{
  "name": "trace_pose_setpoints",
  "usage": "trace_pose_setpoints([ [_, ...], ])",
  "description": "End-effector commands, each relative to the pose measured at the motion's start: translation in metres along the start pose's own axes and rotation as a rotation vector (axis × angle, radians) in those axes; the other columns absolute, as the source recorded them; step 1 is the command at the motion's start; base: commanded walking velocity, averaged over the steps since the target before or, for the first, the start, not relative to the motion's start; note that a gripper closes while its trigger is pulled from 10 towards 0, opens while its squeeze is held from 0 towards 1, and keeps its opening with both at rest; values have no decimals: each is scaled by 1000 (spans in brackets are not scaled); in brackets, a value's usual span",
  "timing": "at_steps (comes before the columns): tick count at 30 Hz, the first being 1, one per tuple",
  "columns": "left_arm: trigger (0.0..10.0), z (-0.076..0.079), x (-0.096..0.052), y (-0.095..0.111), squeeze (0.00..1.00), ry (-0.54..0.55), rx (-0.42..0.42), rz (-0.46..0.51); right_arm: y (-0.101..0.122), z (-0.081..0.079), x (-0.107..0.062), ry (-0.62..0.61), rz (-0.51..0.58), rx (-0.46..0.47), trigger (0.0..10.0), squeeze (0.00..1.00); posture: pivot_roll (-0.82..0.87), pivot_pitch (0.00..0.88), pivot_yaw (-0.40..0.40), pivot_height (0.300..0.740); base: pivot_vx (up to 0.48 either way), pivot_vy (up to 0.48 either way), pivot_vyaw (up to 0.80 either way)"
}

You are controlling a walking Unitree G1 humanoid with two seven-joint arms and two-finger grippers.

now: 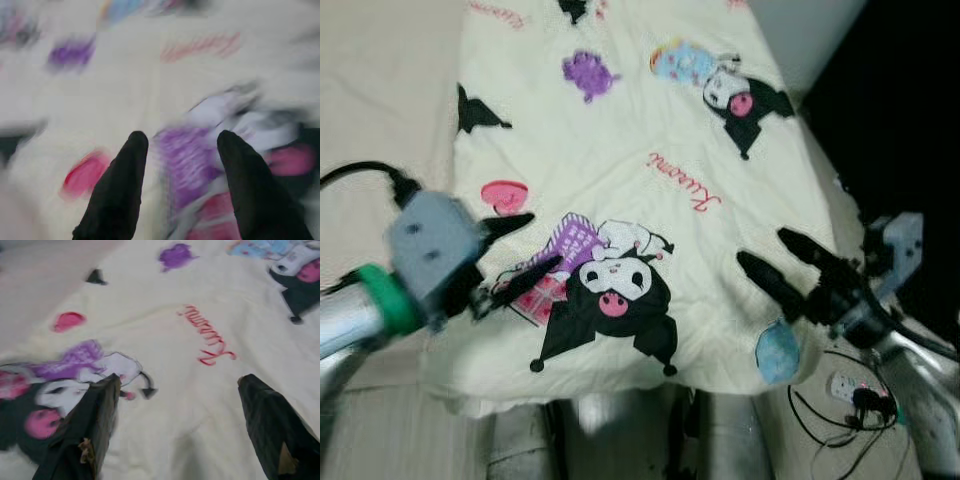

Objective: Clean up the room

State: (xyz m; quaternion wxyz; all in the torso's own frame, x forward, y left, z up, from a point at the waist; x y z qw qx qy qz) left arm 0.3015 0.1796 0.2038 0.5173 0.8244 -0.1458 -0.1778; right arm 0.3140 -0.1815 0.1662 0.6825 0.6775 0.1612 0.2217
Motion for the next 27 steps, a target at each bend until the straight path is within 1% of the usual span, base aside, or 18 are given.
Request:
trace_pose_setpoints([
  [1, 10000, 3, 7, -20, 0, 40, 38, -89, -16, 2, 1, -23, -50, -11, 10000, 0, 0, 192, -13, 591, 0, 0, 0],
  [4, 10000, 7, 17, -37, 0, 73, 40, -151, -27, 4, 8, -44, -80, -14, 10000, 0, 4, 191, -11, 591, 0, 0, 0],
  [7, 10000, 22, 19, -83, 0, 54, -24, -306, -55, 3, 8, -50, -165, -15, 10000, 0, 7, 195, -7, 591, 0, 0, 0],
  [8, 10000, 22, 19, -83, 0, 54, -24, -306, -55, 3, 8, -50, -165, -15, 10000, 0, 7, 195, -7, 591, 0, 0, 0],
  [10, 10000, 38, 0, -115, 0, -26, -69, -409, -81, 2, -3, -45, -250, -2, 10000, 0, 10, 201, 0, 591, 0, 0, 0],
  [11, 10000, 38, 0, -115, 0, -26, -69, -409, -81, 2, -3, -45, -250, -2, 10000, 0, 10, 201, 0, 591, 0, 0, 0],
  [13, 10000, 51, -35, -137, 0, -117, -139, -501, -109, -2, -27, -40, -354, 5, 10000, 0, 17, 213, 2, 591, 0, 0, 0],
  [15, 10000, 51, -35, -137, 0, -117, -139, -501, -109, -2, -27, -40, -354, 5, 10000, 0, 17, 213, 2, 591, 0, 0, 0],
  [16, 10000, 54, -49, -142, 0, -145, -160, -528, -119, -4, -37, -37, -394, -2, 10000, 0, 17, 213, 2, 591, 0, 0, 0],
  [17, 10000, 54, -49, -142, 0, -145, -160, -528, -119, -4, -37, -37, -394, -2, 10000, 0, 17, 213, 2, 591, 0, 0, 0],
  [18, 10000, 58, -67, -148, 0, -173, -235, -568, -133, -6, -51, -42, -453, -26, 10000, 0, 21, 220, -1, 591, 0, 0, 0],
  [19, 10000, 58, -67, -148, 0, -173, -235, -568, -133, -6, -51, -42, -453, -26, 10000, 0, 21, 220, -1, 591, 0, 0, 0],
  [20, 10000, 64, -81, -153, 0, -208, -299, -596, -141, -6, -62, -55, -497, -46, 10000, 0, 23, 220, -2, 591, 0, 0, 0],
  [22, 10000, 69, -93, -160, 0, -233, -310, -633, -138, 1, -66, -106, -486, -44, 10000, 0, 14, 215, -1, 591, 0, 0, 0],
  [23, 10000, 69, -93, -160, 0, -233, -310, -633, -138, 1, -66, -106, -486, -44, 10000, 0, 14, 215, -1, 591, 0, 0, 0],
  [25, 10000, 55, -77, -132, 0, -209, -344, -498, -112, 7, -50, -130, -380, -60, 10000, 0, 11, 205, -4, 591, 0, 0, 0],
  [26, 10000, 55, -77, -132, 0, -209, -344, -498, -112, 7, -50, -130, -380, -60, 10000, 0, 11, 205, -4, 591, 0, 0, 0],
  [27, 10000, 45, -67, -108, 0, -200, -373, -383, -95, 8, -40, -125, -312, -63, 10000, 0, 12, 203, -7, 591, 0, 0, 0],
])
Point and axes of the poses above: a point about 5 cm out from each wrist's last joint towards the gripper, its own x axis pointing out of the wrist towards the gripper, its own y axis along the axis of the wrist's last joint, z = x × y, the point moved 5 cm from there along x, pointing out of the wrist towards the gripper, and after that the axes turned 7 degrees about -x, right-handed, at the moved point
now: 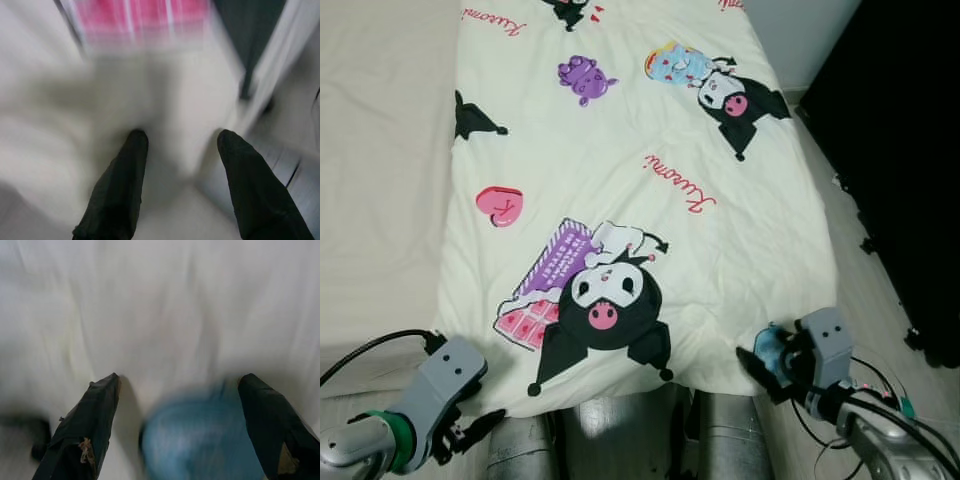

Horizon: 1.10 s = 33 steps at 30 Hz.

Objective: Clean up the room

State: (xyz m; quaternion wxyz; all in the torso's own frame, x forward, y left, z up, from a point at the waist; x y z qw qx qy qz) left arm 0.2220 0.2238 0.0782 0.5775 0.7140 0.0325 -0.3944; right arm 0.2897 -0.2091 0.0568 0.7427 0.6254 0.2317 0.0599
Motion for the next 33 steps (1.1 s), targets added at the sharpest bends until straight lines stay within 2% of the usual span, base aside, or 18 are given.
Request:
trace_pose_setpoints([
  [1, 10000, 2, -6, 20, 0, -23, -15, 88, 12, 1, -1, -5, 49, 10, 10000, 0, 12, 203, -7, 591, 0, 0, 0],
  [3, 10000, -10, -26, 90, 0, -36, -87, 395, 68, -7, 3, 57, 247, 58, 10000, 0, 21, 177, -15, 591, 0, 0, 0],
  [4, 10000, -10, -26, 90, 0, -36, -87, 395, 68, -7, 3, 57, 247, 58, 10000, 0, 21, 177, -15, 591, 0, 0, 0],
  [5, 10000, -18, -44, 133, 0, -19, -116, 613, 107, -18, 2, 144, 375, 86, 10000, 0, 21, 160, -23, 591, 0, 0, 0],
  [6, 10000, -18, -44, 133, 0, -19, -116, 613, 107, -18, 2, 144, 375, 86, 10000, 0, 21, 160, -23, 591, 0, 0, 0],
  [9, 10000, -9, -50, 158, 0, -24, -98, 728, 127, -25, 2, 199, 439, 73, 10000, 0, 22, 136, -40, 591, 0, 0, 0],
  [10, 10000, -9, -50, 158, 0, -24, -98, 728, 127, -25, 2, 199, 439, 73, 10000, 0, 22, 136, -40, 591, 0, 0, 0],
  [11, 10000, -3, -44, 164, 0, 3, -68, 744, 135, -26, 4, 201, 464, 66, 10000, 0, 18, 127, -45, 591, 0, 0, 0],
  [13, 10000, 2, -38, 169, 0, 26, -59, 760, 140, -26, 6, 193, 480, 64, 10000, 0, 15, 117, -48, 591, 0, 0, 0],
  [15, 10000, -3, -7, 164, 0, 227, 5, 720, 142, -21, 13, 117, 511, 83, 10000, 0, 15, 80, -48, 591, 0, 0, 0],
  [16, 10000, -3, -7, 164, 0, 227, 5, 720, 142, -21, 13, 117, 511, 83, 10000, 0, 15, 80, -48, 591, 0, 0, 0],
  [17, 10000, -17, 17, 154, 0, 386, -21, 689, 140, -9, 20, 9, 537, 143, 10000, 0, 7, 46, -40, 591, 0, 0, 0],
  [18, 10000, -17, 17, 154, 0, 386, -21, 689, 140, -9, 20, 9, 537, 143, 10000, 0, 7, 46, -40, 591, 0, 0, 0],
  [20, 10000, -36, 34, 144, 0, 538, -158, 681, 136, 5, 26, -107, 545, 178, 10000, 0, -8, 28, -36, 601, 0, 0, 0],
  [21, 10000, -38, 39, 146, 0, 578, -194, 692, 134, 9, 28, -148, 541, 186, 10000, 0, -13, 22, -38, 605, 0, 0, 0],
  [25, 10000, -34, 43, 158, 0, 586, -196, 717, 132, 10, 30, -157, 534, 185, 10000, 0, -13, 9, -40, 615, 0, 0, 0],
  [27, 10000, -26, 47, 168, 0, 545, -195, 736, 132, 8, 31, -139, 530, 177, 10000, 0, -17, 5, -40, 625, 0, 0, 0],
  [33, 10000, -16, 51, 175, 0, 505, -178, 752, 131, 9, 32, -133, 525, 161, 10000, 0, -23, 0, -41, 640, 0, 0, 0],
])
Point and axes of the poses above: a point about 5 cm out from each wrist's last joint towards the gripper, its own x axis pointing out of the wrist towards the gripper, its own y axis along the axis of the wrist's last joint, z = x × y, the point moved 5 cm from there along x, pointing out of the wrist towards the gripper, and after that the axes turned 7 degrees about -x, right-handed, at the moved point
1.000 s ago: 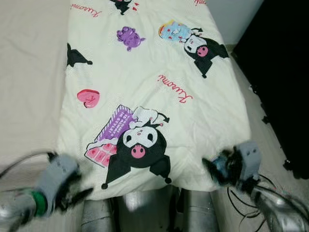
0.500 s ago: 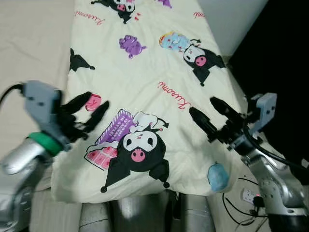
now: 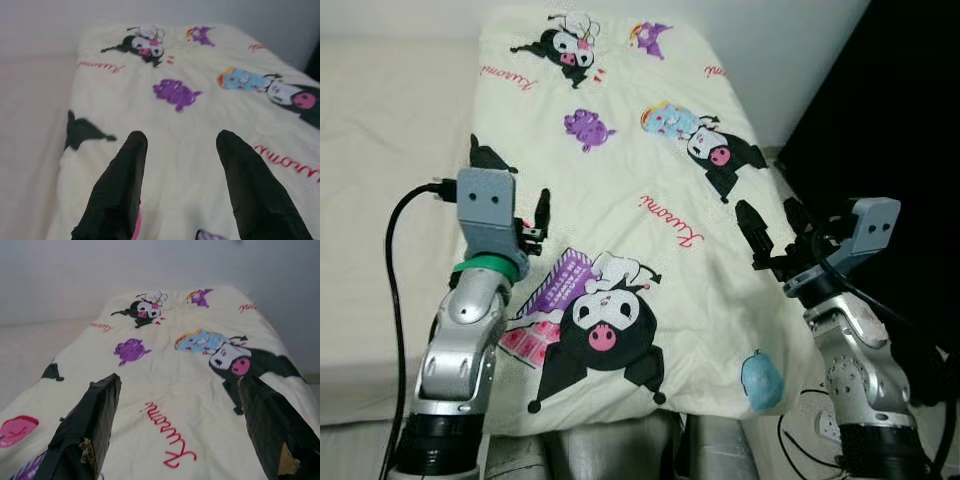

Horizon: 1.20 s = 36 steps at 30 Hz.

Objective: Clean up the room

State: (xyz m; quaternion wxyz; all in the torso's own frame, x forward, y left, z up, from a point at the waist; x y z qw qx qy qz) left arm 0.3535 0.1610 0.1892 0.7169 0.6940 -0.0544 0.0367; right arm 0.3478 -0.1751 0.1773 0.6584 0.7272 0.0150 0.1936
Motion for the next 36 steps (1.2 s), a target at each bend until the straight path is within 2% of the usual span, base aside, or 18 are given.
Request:
trace_pose_setpoints([
  [1, 10000, 5, 1, -3, 0, -18, 27, 4, -4, 2, -1, -2, -13, -15, 10000, 0, -21, 0, -45, 645, 0, 0, 0],
  [13, 10000, 18, 6, -11, 0, -28, 53, 19, -13, 8, -1, -18, -29, -41, 10000, 0, -29, 0, -49, 679, 0, 0, 0],
  [18, 10000, 27, 8, -12, 0, -65, 44, 11, -14, 12, -1, -22, -34, -47, 10000, 0, -30, 0, -44, 699, 0, 0, 0],
  [22, 10000, 28, 9, -12, 0, -69, 39, 7, -14, 12, -1, -23, -33, -49, 10000, 0, -30, 0, -43, 704, 0, 0, 0],
  [25, 10000, 32, 10, -11, 0, -91, 10, -2, -16, 12, -2, -25, -37, -51, 10000, 0, -30, 0, -40, 714, 0, 0, 0],
  [36, 10000, 42, 12, -4, 0, -145, -10, 16, -20, 0, 3, -8, -42, -61, 10000, 0, -28, 0, -28, 714, 0, 0, 0],
])
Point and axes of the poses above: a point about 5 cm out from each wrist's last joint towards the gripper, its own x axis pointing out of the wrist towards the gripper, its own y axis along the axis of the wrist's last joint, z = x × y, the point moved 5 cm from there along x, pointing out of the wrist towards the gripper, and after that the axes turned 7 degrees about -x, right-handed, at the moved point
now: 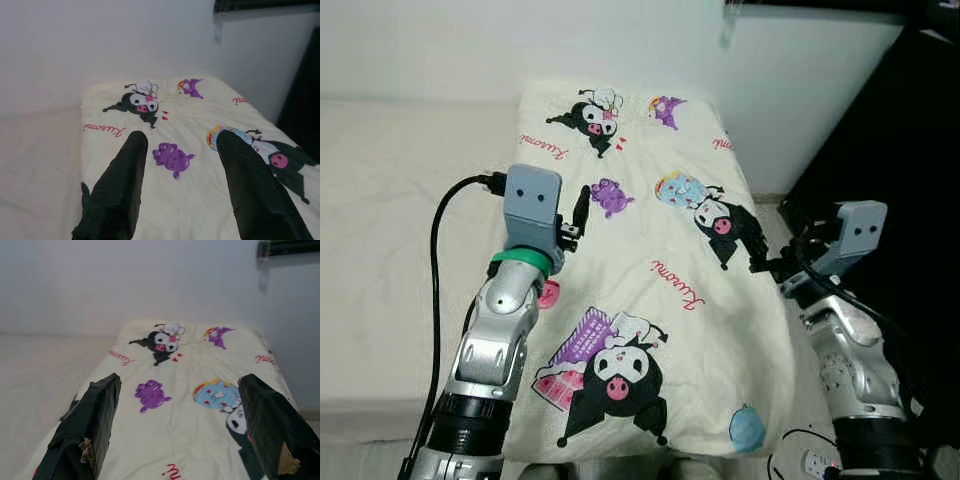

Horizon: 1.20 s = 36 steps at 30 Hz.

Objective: Clean up the room

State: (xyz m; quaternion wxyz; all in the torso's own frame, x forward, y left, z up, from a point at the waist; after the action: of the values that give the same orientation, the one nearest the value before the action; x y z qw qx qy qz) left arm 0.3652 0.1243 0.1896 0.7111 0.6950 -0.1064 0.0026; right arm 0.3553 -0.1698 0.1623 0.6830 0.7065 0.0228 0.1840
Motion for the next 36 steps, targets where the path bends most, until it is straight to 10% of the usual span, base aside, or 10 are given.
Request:
trace_pose_setpoints([
  [1, 10000, 6, 0, -1, 0, -23, -11, -4, -3, -3, 1, 4, -5, 4, 10000, 0, -26, 0, -27, 714, 0, 0, 0],
  [36, 10000, 7, -3, -1, 0, -42, 3, -10, -2, -12, 10, -15, 23, 46, 10000, 0, -14, 9, -13, 714, -209, 0, 112],
])
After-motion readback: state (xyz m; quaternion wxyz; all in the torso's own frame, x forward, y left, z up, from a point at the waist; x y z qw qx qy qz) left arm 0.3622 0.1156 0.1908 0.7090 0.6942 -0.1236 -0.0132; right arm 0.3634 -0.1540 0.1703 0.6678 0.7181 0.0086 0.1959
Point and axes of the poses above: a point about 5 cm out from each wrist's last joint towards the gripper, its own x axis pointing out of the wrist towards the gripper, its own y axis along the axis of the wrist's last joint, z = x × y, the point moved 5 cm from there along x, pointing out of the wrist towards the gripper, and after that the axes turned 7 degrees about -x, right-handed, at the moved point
